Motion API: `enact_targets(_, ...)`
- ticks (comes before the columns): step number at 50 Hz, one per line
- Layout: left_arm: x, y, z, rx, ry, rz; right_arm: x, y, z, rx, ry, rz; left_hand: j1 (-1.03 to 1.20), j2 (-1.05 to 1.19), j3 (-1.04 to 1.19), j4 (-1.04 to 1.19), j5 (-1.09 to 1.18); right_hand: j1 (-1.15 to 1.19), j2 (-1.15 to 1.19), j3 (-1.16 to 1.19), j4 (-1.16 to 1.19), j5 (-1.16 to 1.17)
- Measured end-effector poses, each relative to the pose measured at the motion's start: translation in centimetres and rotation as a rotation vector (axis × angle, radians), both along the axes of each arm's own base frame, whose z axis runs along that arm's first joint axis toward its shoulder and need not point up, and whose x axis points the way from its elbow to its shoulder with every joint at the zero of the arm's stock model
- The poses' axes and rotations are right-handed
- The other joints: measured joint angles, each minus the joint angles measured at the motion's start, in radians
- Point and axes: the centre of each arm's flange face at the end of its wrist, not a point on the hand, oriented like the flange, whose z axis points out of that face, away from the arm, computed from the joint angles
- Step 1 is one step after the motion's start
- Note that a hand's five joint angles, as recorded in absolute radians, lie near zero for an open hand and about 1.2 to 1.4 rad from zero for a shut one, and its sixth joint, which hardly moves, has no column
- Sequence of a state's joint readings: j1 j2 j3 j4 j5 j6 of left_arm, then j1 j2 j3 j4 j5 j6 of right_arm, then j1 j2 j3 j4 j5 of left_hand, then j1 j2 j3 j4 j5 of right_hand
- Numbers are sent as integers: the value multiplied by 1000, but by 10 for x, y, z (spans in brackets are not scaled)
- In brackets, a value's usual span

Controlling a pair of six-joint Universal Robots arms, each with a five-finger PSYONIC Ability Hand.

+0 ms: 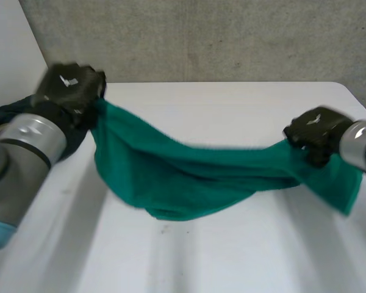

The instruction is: Fold the laundry.

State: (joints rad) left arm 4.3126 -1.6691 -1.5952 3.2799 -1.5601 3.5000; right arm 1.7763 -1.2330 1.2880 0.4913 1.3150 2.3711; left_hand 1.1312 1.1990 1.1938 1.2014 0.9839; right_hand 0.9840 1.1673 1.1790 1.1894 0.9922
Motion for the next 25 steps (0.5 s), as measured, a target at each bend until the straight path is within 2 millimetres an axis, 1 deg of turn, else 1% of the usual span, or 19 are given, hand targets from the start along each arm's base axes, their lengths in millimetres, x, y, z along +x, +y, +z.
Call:
enact_targets(1, -1, -2, -5, 13, -8, -1, 2, -1, -5, 13, 6, 3, 0, 0, 0, 0, 0, 0, 0, 0, 0, 0)
enact_targets(2, -1, -2, -5, 13, -8, -1, 2, -1, -5, 13, 6, 3, 0, 0, 0, 0, 0, 0, 0, 0, 0, 0)
enact_targets(3, -8, -14, -24, 52, -42, -4, 9, -8, -22, 40, 34, -1, 0, 0, 0, 0, 0, 0, 0, 0, 0, 0)
enact_targets(5, -14, -28, -35, 59, -69, -6, 16, -21, -30, 24, 59, -19, 0, 0, 1, 0, 0, 0, 0, 0, 0, 0)
enact_targets(6, -16, -31, -36, 57, -74, -6, 17, -24, -30, 16, 62, -24, 0, 0, 1, 0, 0, 0, 0, 0, 0, 0)
enact_targets(8, -26, -53, -39, 8, -93, -5, 27, -46, -25, -72, 63, -54, 0, 0, 1, 0, 0, 0, 0, 0, 0, 0)
enact_targets(11, -36, -74, -29, -87, -85, 4, 36, -69, -10, -199, 34, -83, 0, 1, 1, 0, 0, 0, 0, 0, 0, 0)
enact_targets(13, -45, -97, -4, -252, -39, 25, 46, -92, 21, -385, -35, -112, 0, 1, 1, 0, 0, 0, 0, 0, 0, 0)
enact_targets(14, -46, -100, 2, -284, -27, 29, 47, -95, 28, -424, -52, -117, 0, 1, 1, 0, 0, 0, 0, 0, 0, 0)
enact_targets(15, -49, -108, 20, -386, 13, 44, 51, -103, 46, -520, -96, -126, 0, 1, 1, 0, 0, 0, 0, 0, 0, 0)
enact_targets(16, -50, -110, 26, -419, 27, 48, 52, -106, 54, -561, -115, -130, 0, 1, 1, 0, 0, 0, 0, 0, 0, 0)
enact_targets(17, -51, -113, 40, -498, 63, 60, 54, -111, 71, -644, -156, -134, 0, 1, 1, 0, 0, 0, 0, 0, 0, 0)
enact_targets(18, -51, -114, 47, -530, 78, 65, 54, -112, 76, -670, -169, -135, 0, 1, 1, 0, 0, 0, 0, 0, 0, 0)
enact_targets(19, -51, -114, 57, -580, 102, 73, 55, -113, 89, -726, -197, -135, 0, 1, 1, 0, 0, 0, 0, 0, 0, 0)
enact_targets(20, -50, -113, 75, -671, 151, 88, 56, -114, 108, -814, -241, -132, 0, 1, 1, 0, 0, 0, 0, 0, 0, 0)
enact_targets(22, -49, -110, 93, -753, 198, 103, 56, -113, 126, -884, -276, -123, 0, 1, 1, 0, 0, 0, 0, 0, 0, 0)
enact_targets(24, -47, -107, 102, -791, 225, 113, 56, -110, 135, -913, -293, -104, 0, 1, 1, 0, 0, 0, 0, 0, 0, 1)
enact_targets(25, -47, -105, 104, -798, 232, 116, 57, -108, 137, -911, -294, -94, 0, 1, 1, 0, 0, 0, 0, 0, 0, 2)
